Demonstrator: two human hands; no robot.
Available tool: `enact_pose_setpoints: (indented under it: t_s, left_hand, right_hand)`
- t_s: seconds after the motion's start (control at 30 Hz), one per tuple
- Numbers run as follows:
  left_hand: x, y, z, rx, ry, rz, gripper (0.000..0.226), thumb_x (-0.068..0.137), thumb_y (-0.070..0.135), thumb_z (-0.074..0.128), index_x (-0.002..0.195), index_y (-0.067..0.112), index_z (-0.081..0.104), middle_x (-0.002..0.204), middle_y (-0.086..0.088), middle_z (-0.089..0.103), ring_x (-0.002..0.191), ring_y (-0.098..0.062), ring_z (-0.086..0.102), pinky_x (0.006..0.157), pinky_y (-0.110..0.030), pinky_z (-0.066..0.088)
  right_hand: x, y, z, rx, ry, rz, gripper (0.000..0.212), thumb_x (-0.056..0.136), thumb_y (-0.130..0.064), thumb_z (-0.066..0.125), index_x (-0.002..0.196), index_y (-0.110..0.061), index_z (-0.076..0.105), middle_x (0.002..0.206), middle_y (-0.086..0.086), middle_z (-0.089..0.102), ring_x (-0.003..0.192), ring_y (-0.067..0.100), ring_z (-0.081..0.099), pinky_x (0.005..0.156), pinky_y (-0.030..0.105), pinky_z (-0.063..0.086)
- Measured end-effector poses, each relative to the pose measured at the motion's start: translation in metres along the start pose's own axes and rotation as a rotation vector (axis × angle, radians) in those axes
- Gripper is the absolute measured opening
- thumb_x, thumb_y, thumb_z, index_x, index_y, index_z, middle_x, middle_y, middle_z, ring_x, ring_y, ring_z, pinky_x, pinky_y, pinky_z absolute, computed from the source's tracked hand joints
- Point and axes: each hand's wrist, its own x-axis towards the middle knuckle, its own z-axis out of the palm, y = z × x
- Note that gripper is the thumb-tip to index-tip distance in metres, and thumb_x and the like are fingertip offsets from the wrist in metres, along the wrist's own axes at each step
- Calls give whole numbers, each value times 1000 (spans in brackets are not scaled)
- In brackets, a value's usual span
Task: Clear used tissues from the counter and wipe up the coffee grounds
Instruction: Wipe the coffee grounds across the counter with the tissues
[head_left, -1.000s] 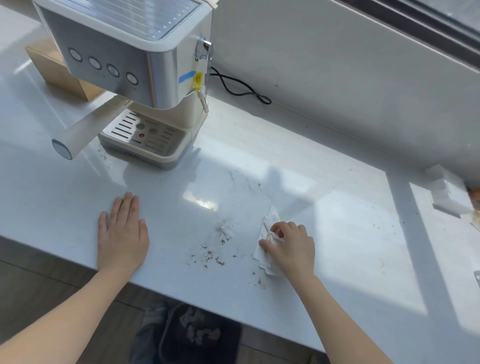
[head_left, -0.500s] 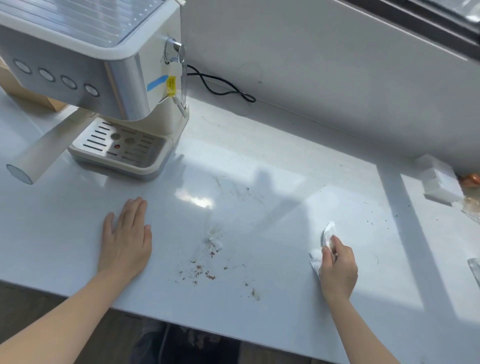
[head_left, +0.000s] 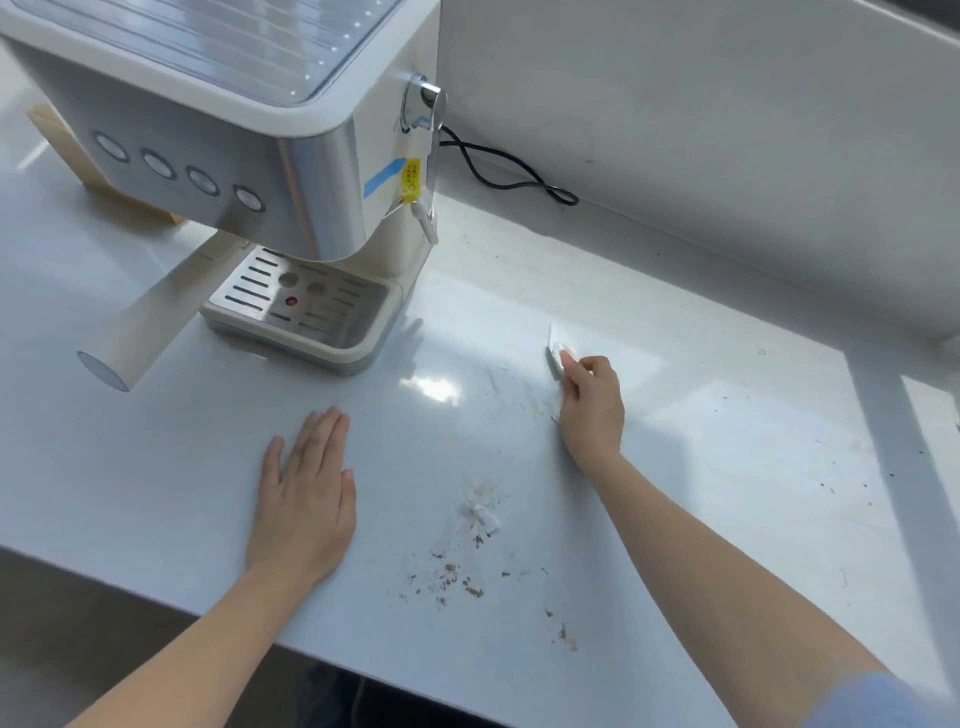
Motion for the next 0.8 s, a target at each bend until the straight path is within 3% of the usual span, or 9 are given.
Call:
enact_pose_setpoints:
  t_s: [0.2,0.33,0.47,0.7,0.8]
  left_hand:
    - [0,-2,0,-13,13,11,60,89,29,19,145,12,27,154,-2,29,142,-16,23,115,-41,8]
    - [1,-2,-1,-25,25,11,60,88,29,20,144,11,29,153,-3,31,142,-17,25,115,-44,12]
    - [1,-3,0,-34,32,23,60,88,30,19,145,11,27,154,-3,29,143,-17,22,115,-44,11]
    - [0,0,-3,-55,40,21,59,88,28,22,144,10,29,154,-3,29,143,-18,22,115,-45,12]
    - [-1,1,-4,-65,44,24,59,88,26,25,144,10,29,154,-3,29,143,-18,22,116,-45,12]
  right_hand:
    - [-3,-41,23,-23,-248,-375,35,91,-5,50,120,-18,64,103,6,58,94,25,51,75,30,39]
    - [-29,-56,24,-14,-342,-525,31,88,-6,55,112,-20,70,95,6,64,83,27,59,65,30,41]
    - [-61,-63,20,-5,-434,-571,31,87,-5,56,108,-22,71,92,2,65,80,23,61,66,34,45]
    - [-124,-59,11,-7,-525,-568,35,91,-7,52,111,-29,69,96,-2,61,86,18,56,80,35,31]
    - [-130,-58,10,35,-558,-527,34,91,-6,52,112,-27,68,94,-1,60,77,13,51,82,34,35]
